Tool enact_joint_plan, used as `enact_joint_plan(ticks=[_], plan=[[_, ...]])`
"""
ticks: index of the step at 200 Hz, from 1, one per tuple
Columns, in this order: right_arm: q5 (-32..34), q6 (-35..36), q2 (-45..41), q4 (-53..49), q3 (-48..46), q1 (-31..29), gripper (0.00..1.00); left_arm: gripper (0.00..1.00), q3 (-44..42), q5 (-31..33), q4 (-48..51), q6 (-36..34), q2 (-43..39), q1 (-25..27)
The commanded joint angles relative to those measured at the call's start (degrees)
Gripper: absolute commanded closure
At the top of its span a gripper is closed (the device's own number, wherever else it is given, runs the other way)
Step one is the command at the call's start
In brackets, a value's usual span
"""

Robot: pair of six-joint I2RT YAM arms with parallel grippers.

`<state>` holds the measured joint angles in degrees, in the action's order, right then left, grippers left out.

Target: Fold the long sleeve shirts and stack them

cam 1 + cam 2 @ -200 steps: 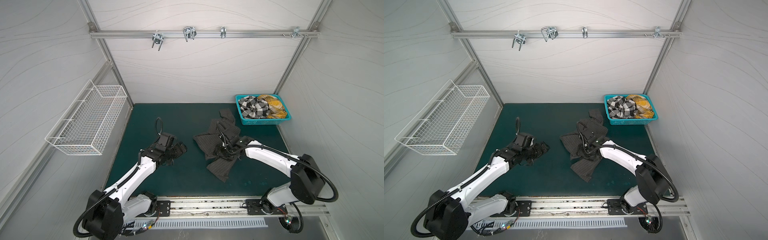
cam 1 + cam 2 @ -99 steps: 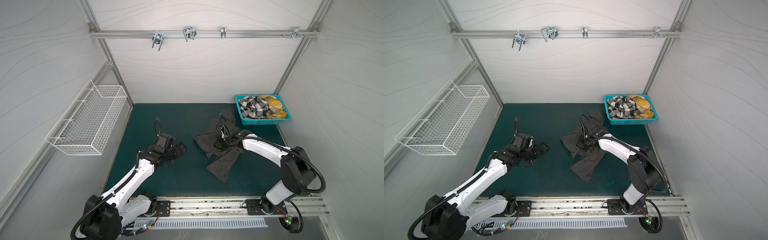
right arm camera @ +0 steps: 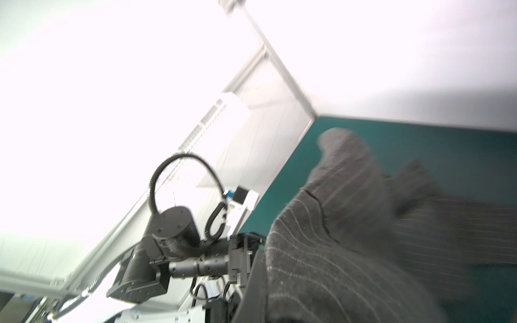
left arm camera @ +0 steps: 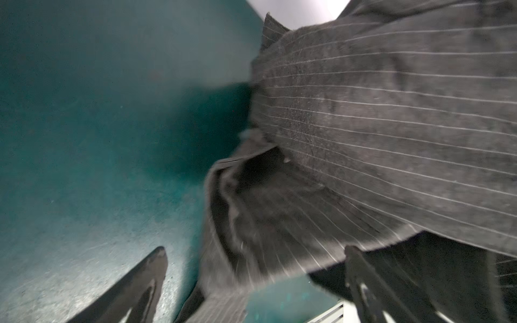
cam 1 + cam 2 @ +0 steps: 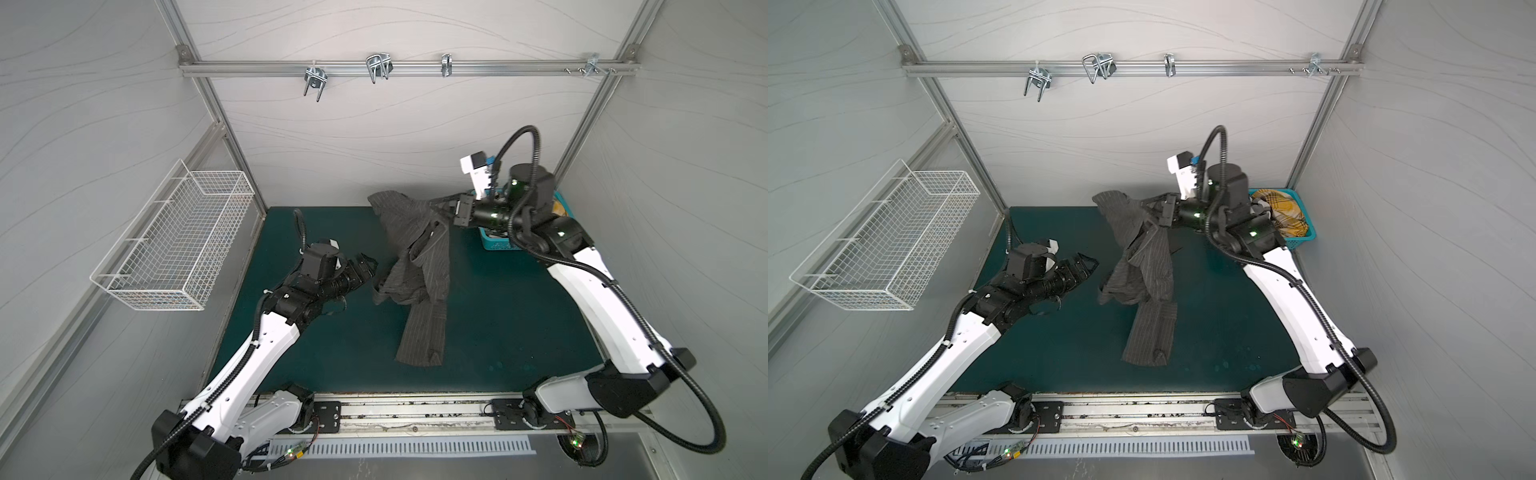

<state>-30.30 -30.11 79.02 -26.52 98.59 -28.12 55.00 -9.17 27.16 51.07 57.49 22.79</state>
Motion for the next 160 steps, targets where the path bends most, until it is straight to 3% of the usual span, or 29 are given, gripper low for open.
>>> enact_joint_plan(ticks=[1,22,47,69,95,128,160], plan=[[-6.3,-2.6,-3.1,-0.6,-7.9,8.0,1.0,0.0,2.0,2.6,2.8,-0.4,-2.8,0.2],[-8.3,-7.8,-8.3,3.3,-22.7,16.1,1.0,0.0,-0.1,2.8,6.4,-2.1,-2.0,0.2],[-0.4,-9.2,-8.9,-5.4,-34.6,22.9,1.0,0.0,-5.1,2.0,6.0,-2.9,0.3,0.2],[-6.0,-11.8,-8.6,-1.3,-43.6,30.3,1.0,0.0,-9.0,0.4,1.9,-0.9,3.6,0.2],[-5.2,-6.7,-5.3,-7.2,-40.6,31.2,1.0,0.0,-9.9,-1.1,-3.0,2.5,9.5,0.2],[-5.5,-6.0,-3.3,-7.6,-39.4,30.4,1.0,0.01,-7.0,-0.3,-7.3,4.2,16.7,-1.8],[-4.4,-6.2,-2.1,-7.7,-38.5,27.5,1.0,0.11,-6.3,-4.0,-12.8,8.1,24.8,-7.1]])
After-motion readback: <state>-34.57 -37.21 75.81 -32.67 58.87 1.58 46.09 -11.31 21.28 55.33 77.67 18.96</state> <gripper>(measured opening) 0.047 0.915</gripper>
